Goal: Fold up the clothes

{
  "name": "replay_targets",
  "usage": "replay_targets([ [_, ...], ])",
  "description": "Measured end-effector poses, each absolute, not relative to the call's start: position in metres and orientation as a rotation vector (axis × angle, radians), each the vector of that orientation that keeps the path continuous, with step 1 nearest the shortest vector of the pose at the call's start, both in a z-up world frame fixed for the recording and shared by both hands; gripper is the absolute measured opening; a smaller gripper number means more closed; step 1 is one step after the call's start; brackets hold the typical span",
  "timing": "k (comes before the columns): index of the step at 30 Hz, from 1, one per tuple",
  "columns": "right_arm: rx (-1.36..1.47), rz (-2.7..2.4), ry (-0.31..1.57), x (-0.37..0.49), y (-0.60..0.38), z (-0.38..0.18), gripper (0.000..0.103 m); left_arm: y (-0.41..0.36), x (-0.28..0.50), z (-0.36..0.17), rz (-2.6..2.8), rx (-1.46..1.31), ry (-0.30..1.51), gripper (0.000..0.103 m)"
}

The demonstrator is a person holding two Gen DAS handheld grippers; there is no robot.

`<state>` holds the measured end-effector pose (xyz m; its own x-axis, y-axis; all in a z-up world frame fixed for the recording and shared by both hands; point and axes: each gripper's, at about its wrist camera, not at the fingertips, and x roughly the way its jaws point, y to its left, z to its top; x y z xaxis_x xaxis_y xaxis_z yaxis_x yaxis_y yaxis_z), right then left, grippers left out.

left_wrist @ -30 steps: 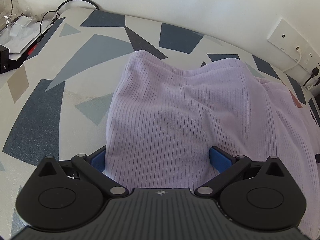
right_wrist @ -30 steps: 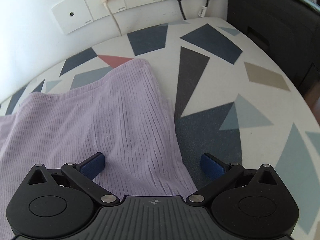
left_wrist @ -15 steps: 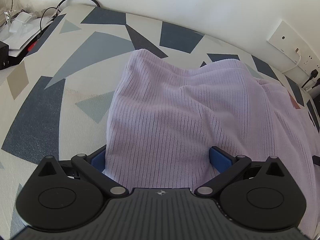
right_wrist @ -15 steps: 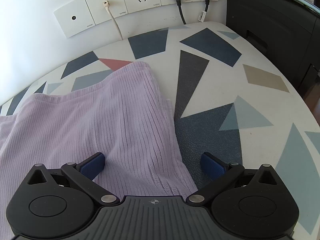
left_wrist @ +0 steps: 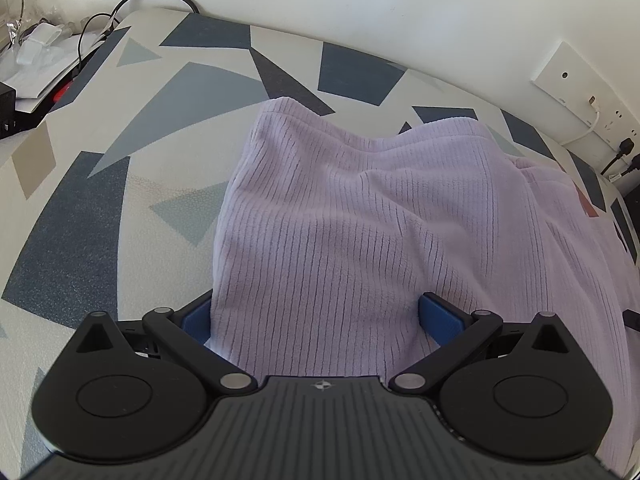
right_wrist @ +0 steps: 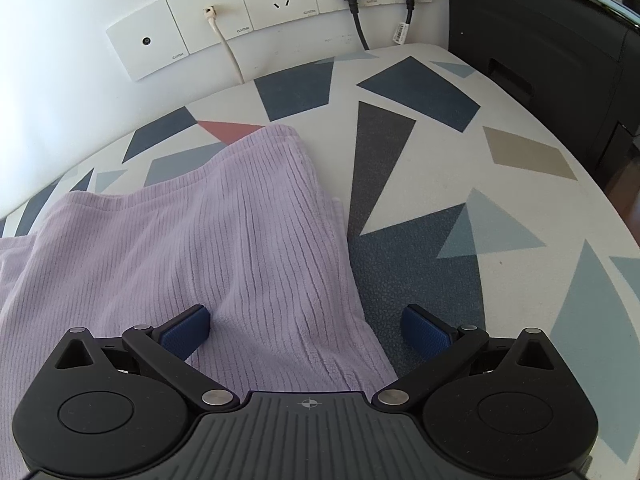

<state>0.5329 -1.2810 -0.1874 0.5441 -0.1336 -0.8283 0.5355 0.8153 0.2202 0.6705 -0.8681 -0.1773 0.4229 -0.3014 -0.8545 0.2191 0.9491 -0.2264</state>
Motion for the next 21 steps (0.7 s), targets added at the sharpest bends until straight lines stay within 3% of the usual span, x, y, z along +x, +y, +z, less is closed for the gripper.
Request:
replay_targets([
  [7,0.481,-0.422,0.906,0.531,-1.279,-0.188,0.102,-0.864,0.671,-0.176,-0.343,-0.099,1.096,0.103],
  [14,0.477,-0.412,0.898,0.53,-1.279,-0.188,0.102,-0.825,0.665,-0.171,-0.386,-0.332,1.134,0.103],
  [21,0.489,-0.386,0.9,0.526,-1.282,-0.188,0.102,-0.825,0.655,-0.174,-0.427,-0.245,1.137,0.103],
])
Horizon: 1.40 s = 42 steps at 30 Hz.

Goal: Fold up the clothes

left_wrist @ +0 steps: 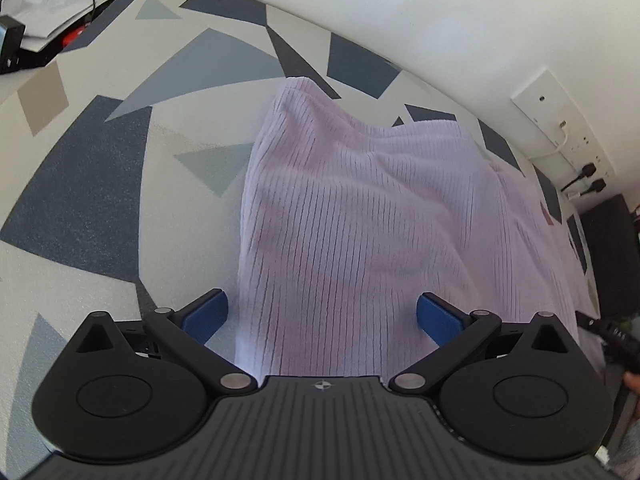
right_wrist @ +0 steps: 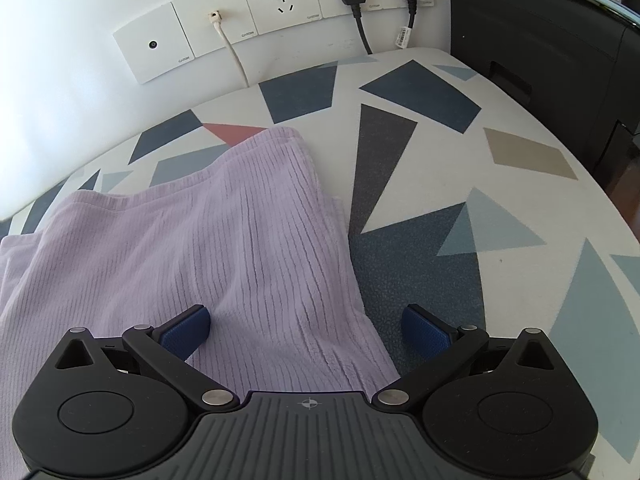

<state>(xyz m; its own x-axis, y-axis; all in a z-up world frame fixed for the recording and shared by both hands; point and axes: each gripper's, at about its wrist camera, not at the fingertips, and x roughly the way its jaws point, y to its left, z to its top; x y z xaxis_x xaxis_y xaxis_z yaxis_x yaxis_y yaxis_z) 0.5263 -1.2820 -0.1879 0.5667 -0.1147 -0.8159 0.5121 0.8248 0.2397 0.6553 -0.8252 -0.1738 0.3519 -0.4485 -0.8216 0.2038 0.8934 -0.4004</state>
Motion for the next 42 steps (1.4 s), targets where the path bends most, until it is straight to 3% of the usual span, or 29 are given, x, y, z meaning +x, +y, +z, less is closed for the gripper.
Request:
replay_targets([
  [13,0.531,-0.31,0.926,0.506,-1.3,-0.184,0.102,-0.869,0.649,-0.173,-0.462,-0.056,1.122,0.102],
  [22,0.437,-0.248,0.921,0.55,-1.283,-0.188,0.102,-0.892,0.65,-0.176,-0.355,0.041,1.108,0.103],
  [42,0.344,-0.252,0.926,0.565,-1.269,-0.19,0.102,-0.894,0.661,-0.182,-0.377,0.054,1.057,0.103],
])
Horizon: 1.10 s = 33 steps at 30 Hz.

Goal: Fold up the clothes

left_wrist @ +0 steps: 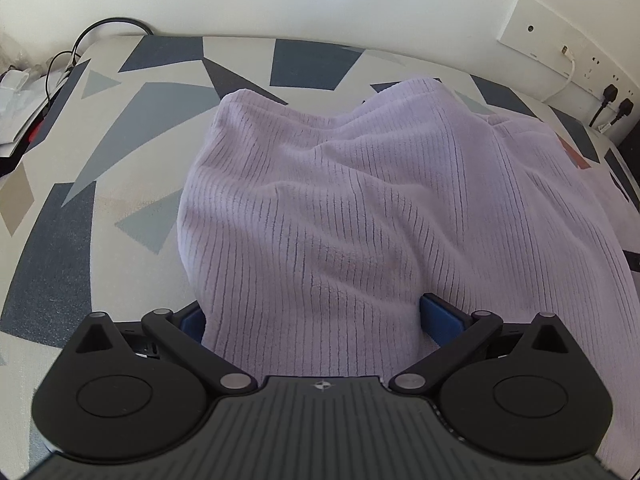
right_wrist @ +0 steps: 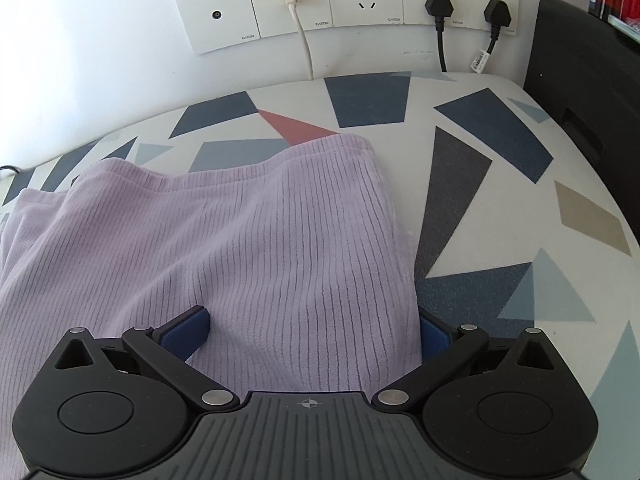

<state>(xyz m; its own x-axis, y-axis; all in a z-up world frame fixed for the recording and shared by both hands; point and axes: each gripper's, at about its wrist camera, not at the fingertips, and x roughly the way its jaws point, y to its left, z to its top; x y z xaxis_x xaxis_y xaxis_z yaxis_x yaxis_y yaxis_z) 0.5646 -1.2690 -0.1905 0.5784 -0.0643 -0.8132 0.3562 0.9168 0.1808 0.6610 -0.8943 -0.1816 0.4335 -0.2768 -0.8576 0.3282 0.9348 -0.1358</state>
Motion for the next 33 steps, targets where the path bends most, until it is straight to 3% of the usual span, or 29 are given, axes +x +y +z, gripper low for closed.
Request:
replay_targets([
  [20,0.325,-0.26,0.943,0.571,-1.256,-0.189,0.102,-0.903,0.66,-0.183,-0.339,0.052,1.06,0.103],
  [22,0.316,-0.247,0.943,0.571,-1.252,-0.189,0.097,-0.903,0.659,-0.181,-0.34,0.05,1.062,0.1],
  [25,0.32,-0.227,0.941,0.571,-1.247,-0.186,0.085,-0.906,0.654,-0.177,-0.363,0.04,1.054,0.083],
  [27,0.326,-0.21,0.942,0.571,-1.243,-0.184,0.08,-0.909,0.65,-0.174,-0.383,0.028,1.053,0.061],
  [29,0.331,-0.185,0.943,0.571,-1.24,-0.182,0.069,-0.912,0.649,-0.171,-0.395,0.009,1.064,0.049],
  [31,0.355,-0.14,0.948,0.572,-1.238,-0.18,0.053,-0.913,0.648,-0.17,-0.403,0.008,1.069,0.046],
  [33,0.355,-0.111,0.949,0.572,-1.235,-0.18,0.051,-0.913,0.649,-0.17,-0.405,0.006,1.071,0.046],
])
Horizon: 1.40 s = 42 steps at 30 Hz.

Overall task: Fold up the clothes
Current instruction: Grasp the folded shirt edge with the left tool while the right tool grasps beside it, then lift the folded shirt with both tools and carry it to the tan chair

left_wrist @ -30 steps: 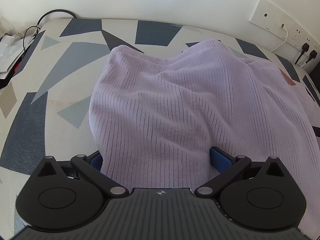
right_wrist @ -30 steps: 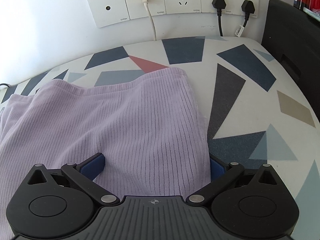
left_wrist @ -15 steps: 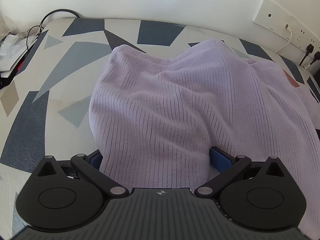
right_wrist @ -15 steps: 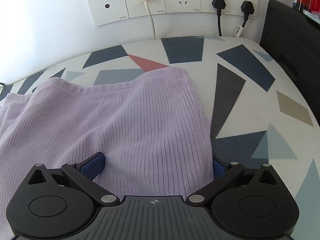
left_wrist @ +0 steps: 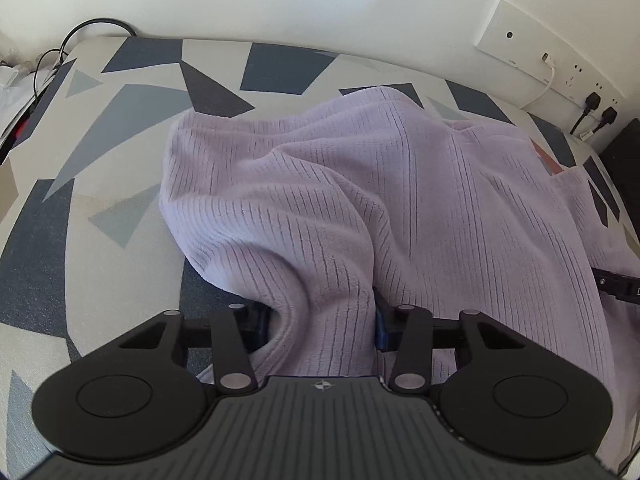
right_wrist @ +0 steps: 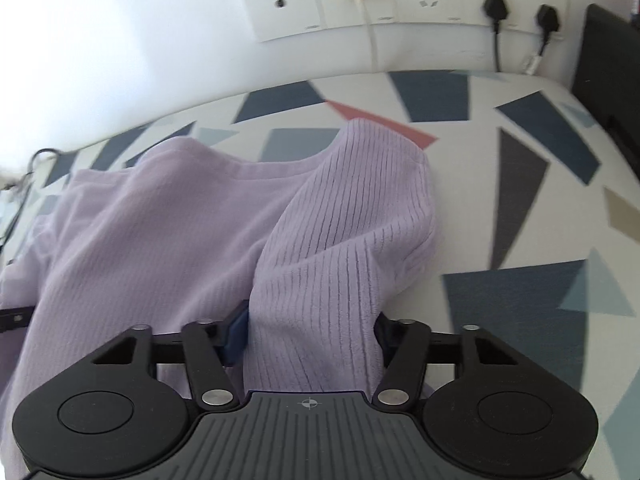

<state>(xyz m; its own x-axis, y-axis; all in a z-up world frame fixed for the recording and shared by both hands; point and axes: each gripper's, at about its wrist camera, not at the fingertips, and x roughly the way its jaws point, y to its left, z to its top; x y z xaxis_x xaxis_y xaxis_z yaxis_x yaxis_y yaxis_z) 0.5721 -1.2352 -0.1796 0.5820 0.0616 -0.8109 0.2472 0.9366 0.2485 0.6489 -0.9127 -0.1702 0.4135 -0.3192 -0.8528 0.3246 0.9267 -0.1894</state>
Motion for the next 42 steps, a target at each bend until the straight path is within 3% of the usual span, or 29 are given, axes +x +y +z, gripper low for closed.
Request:
replay_targets([
  [6,0.363,-0.12,0.931,0.571,-1.232,-0.181,0.053,-0.915,0.647,-0.171,-0.381,0.012,1.061,0.049],
  [13,0.354,-0.119,0.936,0.575,-1.226,-0.181,0.07,-0.913,0.647,-0.173,-0.383,0.007,1.055,0.051],
  [20,0.331,-0.139,0.949,0.58,-1.219,-0.181,0.075,-0.912,0.646,-0.172,-0.392,0.009,1.043,0.05],
  [23,0.322,-0.145,0.952,0.579,-1.218,-0.181,0.071,-0.912,0.645,-0.17,-0.395,0.013,1.036,0.047],
  [25,0.329,-0.15,0.951,0.577,-1.219,-0.179,0.057,-0.914,0.643,-0.168,-0.396,0.023,1.029,0.044],
  [28,0.364,-0.156,0.945,0.572,-1.221,-0.175,0.045,-0.915,0.64,-0.161,-0.395,0.039,1.013,0.04],
  [42,0.304,-0.228,0.699,0.515,-1.194,-0.098,0.037,-0.897,0.616,-0.089,-0.491,-0.051,0.823,0.036],
])
